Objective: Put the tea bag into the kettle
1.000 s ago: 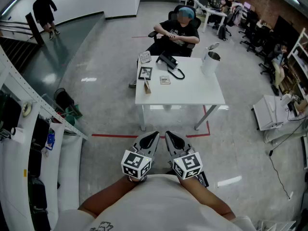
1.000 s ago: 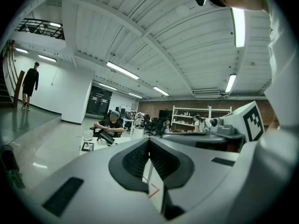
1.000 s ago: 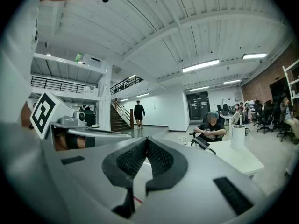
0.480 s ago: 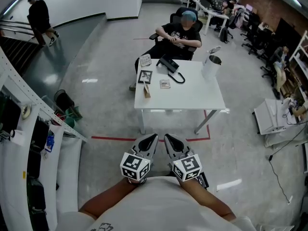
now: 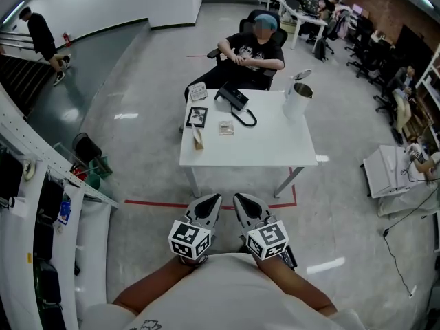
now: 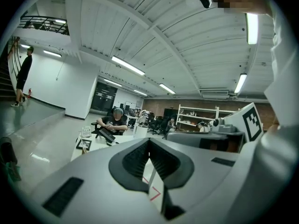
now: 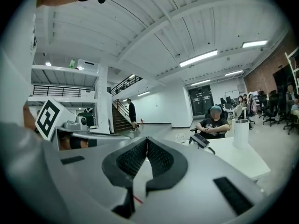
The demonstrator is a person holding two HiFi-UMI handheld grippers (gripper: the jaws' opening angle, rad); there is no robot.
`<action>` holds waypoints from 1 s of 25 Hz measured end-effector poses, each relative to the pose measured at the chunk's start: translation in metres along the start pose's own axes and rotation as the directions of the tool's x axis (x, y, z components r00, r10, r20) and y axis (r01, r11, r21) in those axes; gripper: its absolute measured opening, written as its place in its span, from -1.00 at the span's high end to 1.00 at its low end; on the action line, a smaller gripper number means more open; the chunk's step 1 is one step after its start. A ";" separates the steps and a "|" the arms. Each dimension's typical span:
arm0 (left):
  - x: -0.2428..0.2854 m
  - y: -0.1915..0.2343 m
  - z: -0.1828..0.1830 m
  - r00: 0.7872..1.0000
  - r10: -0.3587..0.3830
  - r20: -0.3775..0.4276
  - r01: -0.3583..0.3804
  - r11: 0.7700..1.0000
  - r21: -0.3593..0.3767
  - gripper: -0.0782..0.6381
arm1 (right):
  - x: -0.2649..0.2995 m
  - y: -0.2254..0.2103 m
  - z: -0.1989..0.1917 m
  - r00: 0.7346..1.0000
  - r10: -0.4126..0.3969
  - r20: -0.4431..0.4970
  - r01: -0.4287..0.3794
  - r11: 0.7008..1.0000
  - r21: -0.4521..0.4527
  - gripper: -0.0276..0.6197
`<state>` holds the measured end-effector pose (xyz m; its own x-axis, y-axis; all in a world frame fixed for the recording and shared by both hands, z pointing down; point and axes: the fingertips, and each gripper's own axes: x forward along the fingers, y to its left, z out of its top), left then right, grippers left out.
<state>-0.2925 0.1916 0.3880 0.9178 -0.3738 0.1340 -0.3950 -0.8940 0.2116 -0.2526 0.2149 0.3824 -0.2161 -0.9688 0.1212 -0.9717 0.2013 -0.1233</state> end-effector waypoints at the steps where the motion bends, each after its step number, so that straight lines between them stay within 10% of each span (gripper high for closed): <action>1: 0.010 -0.001 0.001 1.000 0.005 0.001 -0.005 1.000 -0.005 0.76 | 0.000 -0.011 0.002 1.000 0.001 0.000 -0.001 1.000 0.000 0.88; 25: 0.168 -0.057 -0.010 0.997 -0.060 -0.047 0.058 0.997 -0.041 0.76 | -0.027 -0.163 -0.010 0.998 -0.023 -0.050 0.027 0.997 0.077 0.88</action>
<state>-0.1158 0.1824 0.4078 0.9368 -0.3077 0.1664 -0.3426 -0.9033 0.2583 -0.0890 0.2100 0.4092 -0.1979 -0.9648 0.1730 -0.9670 0.1633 -0.1956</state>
